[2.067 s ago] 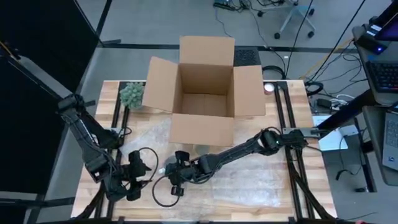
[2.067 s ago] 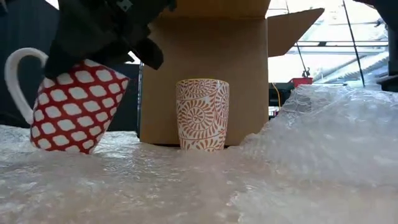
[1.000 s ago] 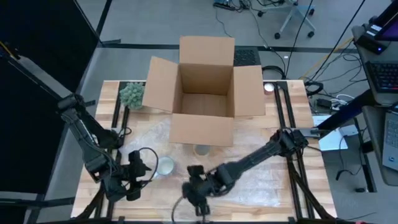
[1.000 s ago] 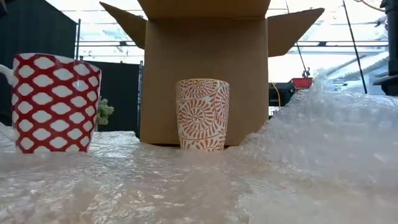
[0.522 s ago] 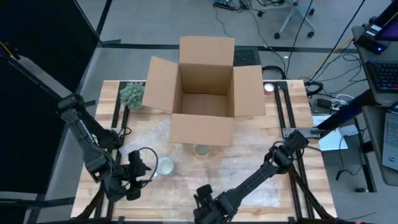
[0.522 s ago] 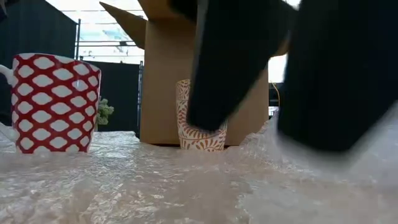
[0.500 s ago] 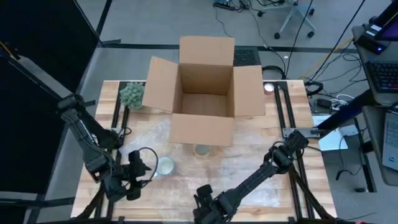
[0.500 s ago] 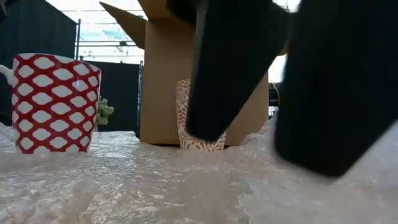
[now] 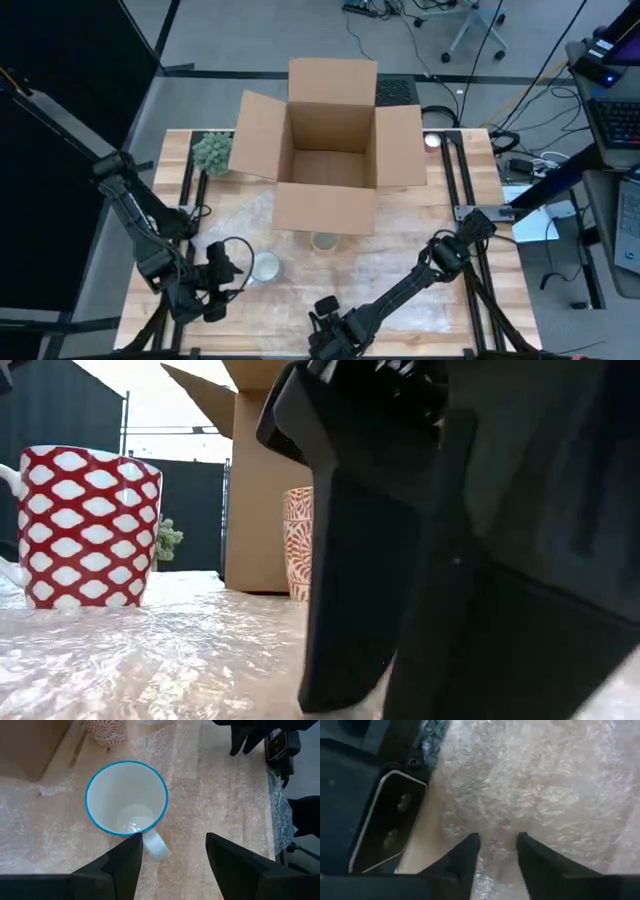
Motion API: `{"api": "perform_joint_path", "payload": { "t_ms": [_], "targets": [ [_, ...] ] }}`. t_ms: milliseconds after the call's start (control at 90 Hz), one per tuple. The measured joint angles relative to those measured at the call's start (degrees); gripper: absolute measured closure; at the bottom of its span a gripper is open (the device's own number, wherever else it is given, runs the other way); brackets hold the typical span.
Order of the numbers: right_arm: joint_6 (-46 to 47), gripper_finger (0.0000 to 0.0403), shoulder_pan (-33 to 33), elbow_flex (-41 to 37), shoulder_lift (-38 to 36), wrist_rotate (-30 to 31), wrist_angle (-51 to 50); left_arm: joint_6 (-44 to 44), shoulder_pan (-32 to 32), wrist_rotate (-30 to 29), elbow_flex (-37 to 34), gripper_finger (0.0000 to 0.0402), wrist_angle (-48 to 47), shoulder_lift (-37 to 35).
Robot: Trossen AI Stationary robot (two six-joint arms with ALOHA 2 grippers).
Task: Wrap mug
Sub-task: Wrap the red patterned mug with bubble wrap
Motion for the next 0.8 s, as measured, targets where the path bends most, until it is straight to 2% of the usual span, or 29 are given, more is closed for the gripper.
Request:
{"api": "perform_joint_path", "payload": {
  "t_ms": [67, 122, 533, 800],
  "targets": [
    [0.3, 0.0378, -0.1, -0.1, -0.3, 0.2, -0.3, 0.0, 0.0, 0.0, 0.0, 0.0197, 0.0, 0.0],
    [0.1, 0.0394, -0.1, -0.1, -0.5, 0.4, -0.5, 0.1, 0.0, 0.0, 0.0, 0.0197, 0.0, 0.0],
    [-0.2, 0.0402, -2.5, -0.3, -6.5, 2.2, 2.0, 0.3, 0.0, -0.2, 0.0, 0.0197, 0.0, 0.0],
    [-7.0, 0.0402, -5.5, -0.3, -10.4, 6.8, 12.9, 0.0, 0.0, -4.0, 0.0, 0.0197, 0.0, 0.0]
  ]
}}
